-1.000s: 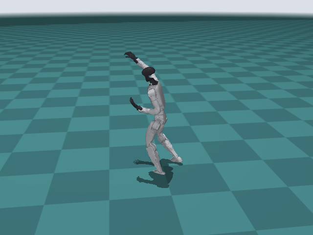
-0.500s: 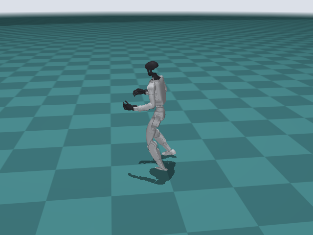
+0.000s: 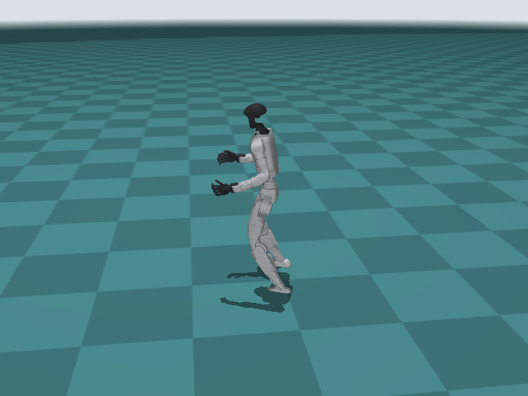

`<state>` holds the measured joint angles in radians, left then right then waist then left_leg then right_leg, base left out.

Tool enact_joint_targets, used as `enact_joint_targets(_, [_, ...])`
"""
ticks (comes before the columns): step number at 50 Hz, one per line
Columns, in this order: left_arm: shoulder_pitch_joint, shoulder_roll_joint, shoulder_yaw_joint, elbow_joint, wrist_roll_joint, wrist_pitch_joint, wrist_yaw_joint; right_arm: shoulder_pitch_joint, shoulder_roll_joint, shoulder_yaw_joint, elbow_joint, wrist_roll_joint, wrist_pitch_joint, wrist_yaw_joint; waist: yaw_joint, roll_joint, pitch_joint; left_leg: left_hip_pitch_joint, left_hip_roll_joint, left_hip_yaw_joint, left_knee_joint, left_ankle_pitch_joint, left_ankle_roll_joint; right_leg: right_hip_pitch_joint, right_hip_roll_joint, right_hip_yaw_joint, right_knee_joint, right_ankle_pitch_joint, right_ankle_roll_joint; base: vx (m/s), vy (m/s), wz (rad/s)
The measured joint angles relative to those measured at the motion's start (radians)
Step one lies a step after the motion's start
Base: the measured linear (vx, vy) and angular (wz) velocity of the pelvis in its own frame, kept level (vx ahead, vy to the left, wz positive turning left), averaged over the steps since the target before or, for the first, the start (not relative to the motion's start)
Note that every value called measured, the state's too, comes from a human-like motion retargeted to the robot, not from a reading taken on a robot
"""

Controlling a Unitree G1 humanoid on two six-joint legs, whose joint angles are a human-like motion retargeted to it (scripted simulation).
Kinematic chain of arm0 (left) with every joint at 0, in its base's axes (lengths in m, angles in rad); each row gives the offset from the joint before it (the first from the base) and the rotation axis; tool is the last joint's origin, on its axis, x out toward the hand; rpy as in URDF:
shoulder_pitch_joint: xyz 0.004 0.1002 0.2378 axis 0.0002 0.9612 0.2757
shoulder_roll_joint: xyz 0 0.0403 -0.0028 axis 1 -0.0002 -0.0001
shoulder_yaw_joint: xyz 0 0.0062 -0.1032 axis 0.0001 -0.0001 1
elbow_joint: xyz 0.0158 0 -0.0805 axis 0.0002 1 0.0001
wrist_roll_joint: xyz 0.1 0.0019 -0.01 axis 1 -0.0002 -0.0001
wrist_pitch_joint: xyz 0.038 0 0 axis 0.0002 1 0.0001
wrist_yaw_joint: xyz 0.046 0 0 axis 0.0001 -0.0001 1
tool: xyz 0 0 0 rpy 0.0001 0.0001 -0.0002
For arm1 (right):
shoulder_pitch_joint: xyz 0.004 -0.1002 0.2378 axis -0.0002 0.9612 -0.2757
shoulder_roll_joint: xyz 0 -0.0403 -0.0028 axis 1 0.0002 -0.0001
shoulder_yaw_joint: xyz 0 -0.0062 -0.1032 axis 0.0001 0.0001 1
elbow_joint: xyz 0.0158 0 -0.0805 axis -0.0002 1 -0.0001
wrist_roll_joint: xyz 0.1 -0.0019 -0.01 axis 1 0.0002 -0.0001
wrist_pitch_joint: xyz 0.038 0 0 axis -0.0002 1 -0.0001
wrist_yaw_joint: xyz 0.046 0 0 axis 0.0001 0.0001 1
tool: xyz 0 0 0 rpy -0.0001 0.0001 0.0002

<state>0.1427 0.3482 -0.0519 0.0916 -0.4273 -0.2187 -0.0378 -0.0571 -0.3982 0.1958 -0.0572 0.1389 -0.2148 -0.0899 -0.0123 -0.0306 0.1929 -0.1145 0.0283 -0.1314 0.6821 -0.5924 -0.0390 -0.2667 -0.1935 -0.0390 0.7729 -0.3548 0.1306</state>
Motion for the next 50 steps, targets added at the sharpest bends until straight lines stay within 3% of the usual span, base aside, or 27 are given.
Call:
enact_joint_targets(7, [-0.007,-0.038,0.052,-0.107,-0.102,-0.002,-0.054,0.047,-0.005,-0.006,0.018,0.010,0.012,0.007,-0.045,0.049,-0.002,-0.022,0.145,0.101,0.113,0.024,-0.071,0.034,0.101,-0.035,-0.027,-0.039,-0.083,0.08,-0.29,0.01])
enact_joint_targets(11, [-0.099,-0.014,0.013,-0.249,-0.158,-0.025,-0.111,0.090,-0.021,0.032,0.061,0.035,0.015,0.037,-0.105,0.081,0.008,-0.045,0.246,0.142,0.212,0.066,-0.110,0.029,0.169,-0.038,-0.013,-0.042,-0.129,-0.02,-0.30,-0.05])
enact_joint_targets(15, [-0.289,0.070,-0.066,-0.421,-0.192,-0.058,-0.154,0.109,-0.051,0.067,0.115,0.068,0.008,0.060,-0.216,0.121,0.008,-0.057,0.390,0.276,0.286,0.175,-0.087,0.010,0.221,-0.048,-0.033,-0.028,-0.164,-0.04,-0.28,0.17])
enact_joint_targets(18, [-0.475,0.163,-0.145,-0.514,-0.185,-0.080,-0.157,0.120,-0.084,0.072,0.129,0.069,0.007,0.057,-0.318,0.158,0.012,-0.042,0.450,0.365,0.293,0.220,-0.069,-0.012,0.246,-0.051,-0.042,-0.024,-0.180,-0.04,-0.24,0.17])
enact_joint_targets(22, [-0.705,0.312,-0.254,-0.571,-0.147,-0.086,-0.158,0.129,-0.141,0.042,0.108,0.035,0.010,0.029,-0.441,0.220,0.021,-0.017,0.450,0.440,0.245,0.225,-0.089,-0.081,0.250,-0.042,-0.050,-0.028,-0.201,-0.05,-0.18,0.03])
enact_joint_targets(24, [-0.771,0.376,-0.297,-0.582,-0.130,-0.077,-0.168,0.137,-0.168,0.015,0.098,0.008,0.010,0.003,-0.500,0.234,0.016,0.006,0.487,0.509,0.273,0.198,-0.042,-0.087,0.258,-0.049,-0.009,-0.055,-0.196,-0.11,-0.11,0.42])
enact_joint_targets(30, [-0.852,0.467,-0.385,-0.581,-0.185,-0.044,-0.222,0.135,-0.208,-0.071,0.051,-0.049,0.008,-0.080,-0.587,0.261,0.068,0.050,0.494,0.625,0.328,0.145,-0.023,-0.131,0.234,-0.072,0.061,-0.092,-0.200,-0.14,-0.02,0.47])
enact_joint_targets(35, [-0.727,0.387,-0.397,-0.599,-0.348,-0.004,-0.321,0.132,-0.229,-0.094,0.001,-0.050,0.010,-0.070,-0.591,0.277,0.073,0.040,0.485,0.702,0.355,0.100,-0.008,-0.157,0.170,-0.125,0.092,-0.102,-0.199,-0.15,0.09,1.16])
enact_joint_targets(40, [-0.409,0.318,-0.387,-0.614,-0.440,0.041,-0.388,0.138,-0.270,-0.039,-0.119,-0.058,0.008,0.045,-0.539,0.286,-0.001,0.028,0.444,0.792,0.264,0.099,-0.014,-0.154,0.082,-0.195,0.071,-0.082,-0.182,-0.10,0.17,1.88])
enact_joint_targets(45, [-0.017,0.262,-0.286,-0.606,-0.452,0.026,-0.311,0.120,-0.354,-0.003,-0.342,-0.075,-0.021,0.112,-0.429,0.283,-0.093,0.007,0.377,0.824,0.150,0.106,-0.013,-0.116,0.006,-0.248,0.020,-0.023,-0.147,-0.03,0.24,2.26])
enact_joint_targets(50, [0.287,0.156,-0.175,-0.542,-0.472,0.020,-0.242,0.065,-0.452,-0.015,-0.496,-0.139,-0.059,0.103,-0.274,0.247,-0.152,-0.022,0.333,0.793,0.142,0.012,0.014,-0.060,-0.046,-0.269,0.029,-0.041,-0.103,0.01,0.26,2.45])
